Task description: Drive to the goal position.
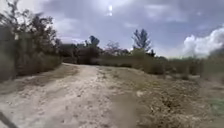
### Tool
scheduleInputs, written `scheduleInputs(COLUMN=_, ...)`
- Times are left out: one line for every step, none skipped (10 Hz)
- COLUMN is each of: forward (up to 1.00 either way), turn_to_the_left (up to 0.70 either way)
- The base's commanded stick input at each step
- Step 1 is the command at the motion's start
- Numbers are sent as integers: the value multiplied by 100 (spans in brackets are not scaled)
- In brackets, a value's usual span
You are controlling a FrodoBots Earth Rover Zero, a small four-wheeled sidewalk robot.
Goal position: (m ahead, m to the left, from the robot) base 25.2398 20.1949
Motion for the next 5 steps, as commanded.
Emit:
scheduleInputs(forward=85, turn_to_the_left=29)
scheduleInputs(forward=85, turn_to_the_left=16)
scheduleInputs(forward=85, turn_to_the_left=1)
scheduleInputs(forward=85, turn_to_the_left=0)
scheduleInputs(forward=85, turn_to_the_left=0)
